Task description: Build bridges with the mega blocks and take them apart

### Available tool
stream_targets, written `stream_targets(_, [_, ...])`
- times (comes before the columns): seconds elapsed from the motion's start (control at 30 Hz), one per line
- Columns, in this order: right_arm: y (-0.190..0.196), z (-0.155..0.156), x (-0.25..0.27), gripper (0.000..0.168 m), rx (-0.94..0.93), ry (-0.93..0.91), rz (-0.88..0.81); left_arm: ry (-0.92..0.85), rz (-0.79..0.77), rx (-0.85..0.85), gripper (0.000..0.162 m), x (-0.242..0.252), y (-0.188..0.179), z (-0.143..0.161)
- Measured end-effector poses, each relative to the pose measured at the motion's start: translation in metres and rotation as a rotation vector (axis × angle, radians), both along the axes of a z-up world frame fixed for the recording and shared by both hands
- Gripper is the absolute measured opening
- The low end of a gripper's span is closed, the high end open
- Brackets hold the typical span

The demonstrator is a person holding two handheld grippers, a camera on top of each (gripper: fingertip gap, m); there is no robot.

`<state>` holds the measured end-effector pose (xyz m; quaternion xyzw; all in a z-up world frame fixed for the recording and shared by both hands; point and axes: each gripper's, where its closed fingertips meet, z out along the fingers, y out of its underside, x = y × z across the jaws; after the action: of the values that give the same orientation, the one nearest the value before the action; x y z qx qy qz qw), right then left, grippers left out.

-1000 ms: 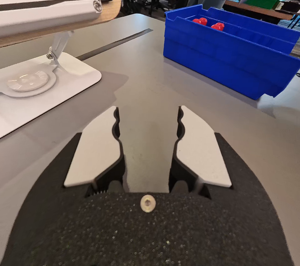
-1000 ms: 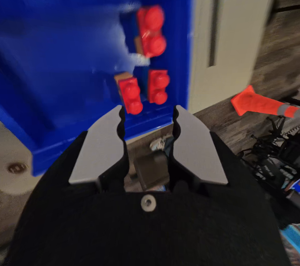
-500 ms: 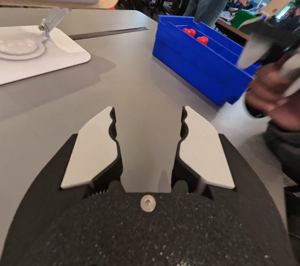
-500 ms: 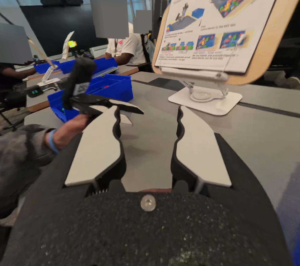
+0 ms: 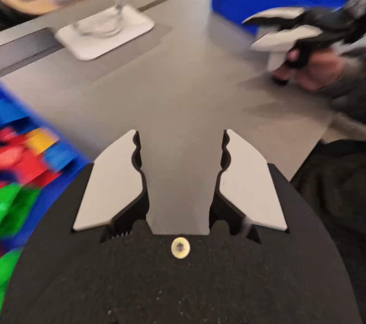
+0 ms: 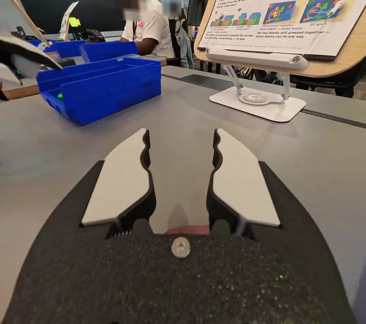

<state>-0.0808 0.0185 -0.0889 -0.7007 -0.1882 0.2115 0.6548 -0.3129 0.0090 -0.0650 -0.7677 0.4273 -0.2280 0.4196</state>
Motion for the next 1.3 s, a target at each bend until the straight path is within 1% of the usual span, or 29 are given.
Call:
stream_targets(0.03, [0.001,-0.001,0.0,0.061,-0.001,-0.009,0.0,0.079,0.043,0.005,0.079,-0.027,0.01,0.003])
stream_targets(0.1, [0.002,-0.003,-0.004,0.061,-0.013,-0.014,0.016,0.24,0.088,0.001,0.072,-0.074,0.029,0.003])
stream_targets(0.2, [0.002,-0.005,-0.01,0.06,-0.024,-0.017,0.041,0.47,0.125,-0.01,0.07,-0.125,0.072,-0.009])
stream_targets(0.33, [-0.002,-0.005,-0.019,0.059,-0.012,-0.044,0.076,0.653,0.096,-0.127,0.071,-0.155,0.125,-0.053])
stream_targets(0.43, [-0.004,-0.005,-0.021,0.056,-0.003,-0.053,0.09,0.721,0.096,-0.197,0.068,-0.166,0.156,-0.083])
stream_targets(0.5, [-0.005,-0.005,-0.021,0.055,-0.007,-0.05,0.093,0.747,0.084,-0.251,0.063,-0.17,0.164,-0.099])
stream_targets(0.57, [-0.005,-0.005,-0.019,0.055,-0.011,-0.038,0.093,0.803,0.065,-0.298,0.043,-0.174,0.162,-0.112])
stream_targets(0.6, [-0.005,-0.006,-0.018,0.054,-0.017,-0.031,0.091,0.83,0.053,-0.289,0.032,-0.175,0.161,-0.114])
stream_targets(0.63, [-0.005,-0.006,-0.017,0.054,-0.021,-0.023,0.09,0.84,0.04,-0.268,0.024,-0.174,0.16,-0.114])
stream_targets(0.67, [-0.005,-0.005,-0.016,0.053,-0.024,-0.014,0.091,0.844,0.024,-0.261,0.021,-0.172,0.158,-0.114])
stream_targets(0.73, [-0.005,-0.005,-0.015,0.051,-0.029,0.001,0.093,0.871,0.01,-0.241,0.021,-0.171,0.156,-0.108])
stream_targets(0.8, [-0.004,-0.004,-0.015,0.05,-0.03,0.01,0.097,0.895,-0.01,-0.17,0.021,-0.168,0.155,-0.089])
stream_targets(0.87, [-0.004,-0.004,-0.014,0.05,-0.029,0.008,0.092,0.873,-0.057,-0.099,0.021,-0.152,0.152,-0.056])
stream_targets(0.97, [-0.004,-0.003,-0.013,0.049,-0.026,0.016,0.091,0.81,-0.214,0.045,0.021,-0.1,0.141,-0.003])
stream_targets(1.03, [-0.004,-0.001,-0.013,0.049,-0.022,0.028,0.094,0.778,-0.348,0.13,0.021,-0.053,0.13,0.019])
stream_targets(1.07, [-0.004,-0.001,-0.013,0.048,-0.021,0.032,0.094,0.766,-0.413,0.164,0.021,-0.027,0.124,0.023])
stream_targets(1.1, [-0.004,0.0,-0.012,0.048,-0.021,0.033,0.095,0.763,-0.477,0.183,0.021,-0.002,0.119,0.023])
stream_targets(1.17, [-0.005,0.001,-0.012,0.046,-0.013,0.03,0.093,0.797,-0.578,0.209,0.021,0.043,0.116,0.008])
stream_targets(1.3, [-0.008,0.002,-0.011,0.042,-0.018,0.037,0.106,0.886,-0.721,0.234,0.021,0.119,0.126,-0.044])
